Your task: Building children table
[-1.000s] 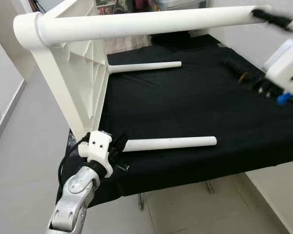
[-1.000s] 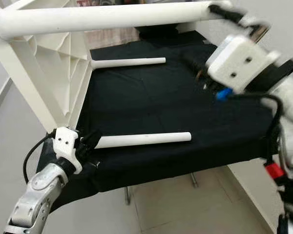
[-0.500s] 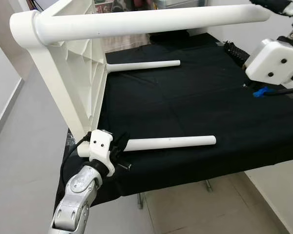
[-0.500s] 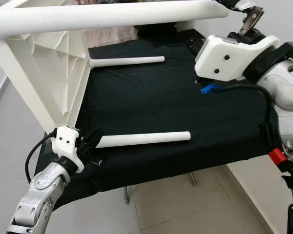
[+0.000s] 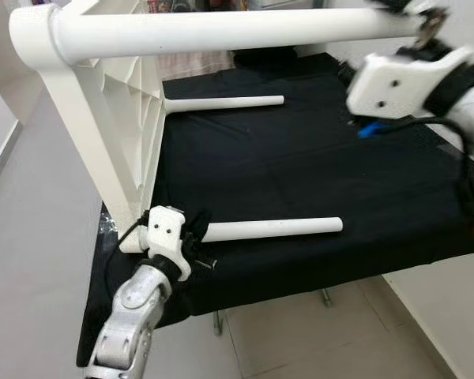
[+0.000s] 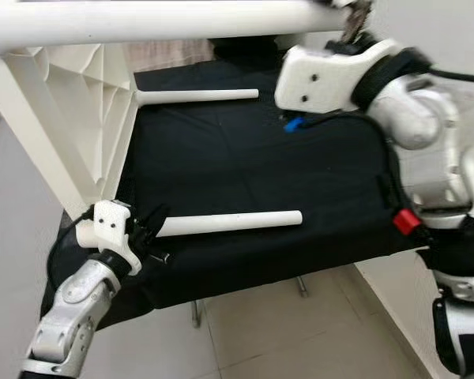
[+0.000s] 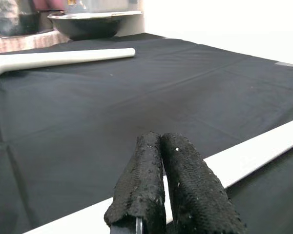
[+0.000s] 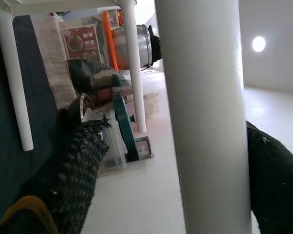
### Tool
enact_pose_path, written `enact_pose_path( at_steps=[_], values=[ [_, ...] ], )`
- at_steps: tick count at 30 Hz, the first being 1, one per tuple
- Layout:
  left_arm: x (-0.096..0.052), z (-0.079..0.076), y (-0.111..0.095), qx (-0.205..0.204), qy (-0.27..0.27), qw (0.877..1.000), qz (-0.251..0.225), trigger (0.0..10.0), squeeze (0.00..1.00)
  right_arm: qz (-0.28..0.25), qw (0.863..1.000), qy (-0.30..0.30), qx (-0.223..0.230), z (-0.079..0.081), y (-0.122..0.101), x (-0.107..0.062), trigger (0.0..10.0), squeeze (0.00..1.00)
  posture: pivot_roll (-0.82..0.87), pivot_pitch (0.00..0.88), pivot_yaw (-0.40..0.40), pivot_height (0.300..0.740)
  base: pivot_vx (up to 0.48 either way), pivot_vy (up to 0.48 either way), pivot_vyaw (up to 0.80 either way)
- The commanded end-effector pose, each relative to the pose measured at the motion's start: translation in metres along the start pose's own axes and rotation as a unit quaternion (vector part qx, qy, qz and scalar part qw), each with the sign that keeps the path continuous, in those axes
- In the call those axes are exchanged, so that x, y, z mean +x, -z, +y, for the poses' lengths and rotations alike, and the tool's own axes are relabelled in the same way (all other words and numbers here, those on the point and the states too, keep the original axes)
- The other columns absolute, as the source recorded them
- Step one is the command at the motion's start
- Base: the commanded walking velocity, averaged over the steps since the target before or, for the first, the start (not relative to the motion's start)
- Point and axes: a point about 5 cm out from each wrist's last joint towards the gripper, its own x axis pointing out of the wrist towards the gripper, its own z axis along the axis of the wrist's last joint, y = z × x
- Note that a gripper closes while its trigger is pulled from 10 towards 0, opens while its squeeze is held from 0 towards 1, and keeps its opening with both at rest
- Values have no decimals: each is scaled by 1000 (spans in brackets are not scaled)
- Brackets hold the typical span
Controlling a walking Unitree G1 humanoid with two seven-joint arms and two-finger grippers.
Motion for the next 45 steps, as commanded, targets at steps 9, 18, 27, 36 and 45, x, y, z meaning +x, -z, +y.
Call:
enact_pose_path(
  at_steps=[9,18,27,36,45],
  values=[
    [-2,2,3,-2,-10,1000,1,10000,0,11,999,25,17,-5,-2,12,0,0,-211,81,13,740,0,0,0],
    [-3,3,3,0,-9,1000,2,10000,0,43,997,39,49,-9,11,10,0,0,-205,85,22,740,0,0,0],
    [-5,5,1,4,-17,1000,0,10000,0,126,967,57,212,0,60,6,0,0,-179,90,21,740,0,0,0],
    [8,52,-32,-85,-105,988,-69,10000,0,119,957,69,254,-2,59,7,0,0,-167,92,28,740,0,0,0],
    [40,74,-16,-161,-116,980,-19,10000,0,79,956,70,275,-5,42,12,0,0,-175,94,40,740,0,0,0]
  ],
)
